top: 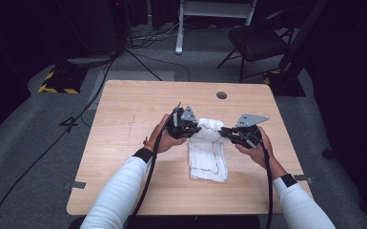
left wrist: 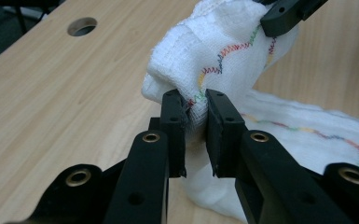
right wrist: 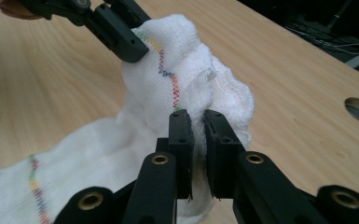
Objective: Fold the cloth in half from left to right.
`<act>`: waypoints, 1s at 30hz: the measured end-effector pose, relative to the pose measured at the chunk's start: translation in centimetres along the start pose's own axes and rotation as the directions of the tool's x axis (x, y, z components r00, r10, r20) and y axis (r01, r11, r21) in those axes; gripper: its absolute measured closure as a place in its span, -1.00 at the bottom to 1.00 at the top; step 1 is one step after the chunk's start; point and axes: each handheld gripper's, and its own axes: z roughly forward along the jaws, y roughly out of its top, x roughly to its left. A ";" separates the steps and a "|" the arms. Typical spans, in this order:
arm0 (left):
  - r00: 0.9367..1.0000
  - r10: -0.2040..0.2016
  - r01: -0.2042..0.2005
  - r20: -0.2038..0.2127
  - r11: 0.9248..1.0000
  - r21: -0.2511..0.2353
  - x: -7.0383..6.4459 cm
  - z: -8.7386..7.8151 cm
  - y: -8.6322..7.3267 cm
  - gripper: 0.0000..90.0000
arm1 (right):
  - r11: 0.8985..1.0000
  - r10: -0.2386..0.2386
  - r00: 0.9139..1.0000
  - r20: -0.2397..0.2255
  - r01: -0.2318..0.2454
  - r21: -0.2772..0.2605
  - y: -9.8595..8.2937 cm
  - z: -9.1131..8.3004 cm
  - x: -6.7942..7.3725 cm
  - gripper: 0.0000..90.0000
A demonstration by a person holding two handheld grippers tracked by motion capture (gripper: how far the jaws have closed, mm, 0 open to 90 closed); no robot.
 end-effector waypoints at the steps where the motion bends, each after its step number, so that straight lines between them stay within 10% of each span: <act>1: 1.000 0.001 -0.001 0.012 1.000 -0.001 -0.3 -0.1 -0.3 0.74 | 1.000 0.000 1.000 -0.013 0.000 0.001 -0.4 -0.2 0.4 0.82; 12: 0.991 0.041 -0.043 0.127 0.999 0.007 -3.8 -1.3 -4.3 0.64 | 0.997 -0.074 0.989 -0.130 0.079 0.028 -2.7 -1.5 4.6 0.81; 30: 0.982 0.077 -0.094 0.172 0.991 0.094 -7.5 -2.0 -8.2 0.70 | 0.989 -0.064 0.973 -0.220 0.091 0.114 -6.2 -1.9 8.4 0.69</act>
